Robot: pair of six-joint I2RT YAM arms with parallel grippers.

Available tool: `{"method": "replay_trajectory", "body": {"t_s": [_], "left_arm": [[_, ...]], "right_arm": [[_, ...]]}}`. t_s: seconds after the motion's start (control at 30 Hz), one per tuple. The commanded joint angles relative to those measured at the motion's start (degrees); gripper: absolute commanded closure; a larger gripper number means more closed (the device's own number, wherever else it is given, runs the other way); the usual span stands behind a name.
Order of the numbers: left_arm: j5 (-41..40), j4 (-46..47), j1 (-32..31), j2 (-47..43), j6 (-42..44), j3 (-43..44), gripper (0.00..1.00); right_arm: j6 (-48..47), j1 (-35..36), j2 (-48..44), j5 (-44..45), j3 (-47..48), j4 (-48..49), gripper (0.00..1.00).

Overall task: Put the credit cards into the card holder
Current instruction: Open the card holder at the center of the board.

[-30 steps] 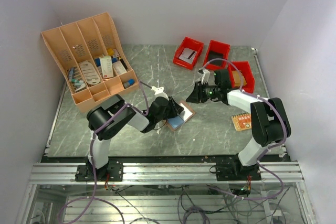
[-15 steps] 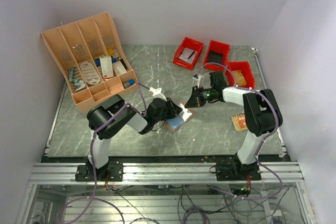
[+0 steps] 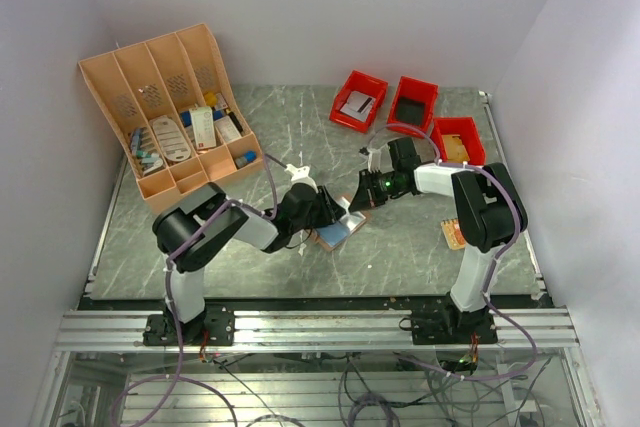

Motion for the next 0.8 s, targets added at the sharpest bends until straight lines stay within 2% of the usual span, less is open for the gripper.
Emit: {"method": "replay_trajectory", "body": {"t_s": [0.0,0.27,0.47,0.57,0.77], "left_arm": [[1.0,-11.8,0.3,-3.2,1.9,-1.2,0.56],[1.0,-20.8,0.2,-9.1,0.1,-3.2,0.55],[1.7,-23.5,-0.4,-13.0,-2.0,-6.0,0.55],[0.8,-25.0,-0.5,-15.2,-1.6,-6.2,0.51],[0.5,-28.2,-0.4,-14.9,0.8,-2.8,0.47]], "right_arm": [[-1.0,0.3,0.6,0.9,0.8,-0.8,1.00],[-2.9,1.0,0.1,-1.7,1.1,-1.5,1.00],[-5.0,1.6,-0.7,-4.4,1.2,-2.1,1.00],[-6.7,2.6,-0.8,-6.0,1.6,-3.0,1.00],[-11.5,4.3,-4.4,-10.6,1.4,-3.4,0.91]]}}
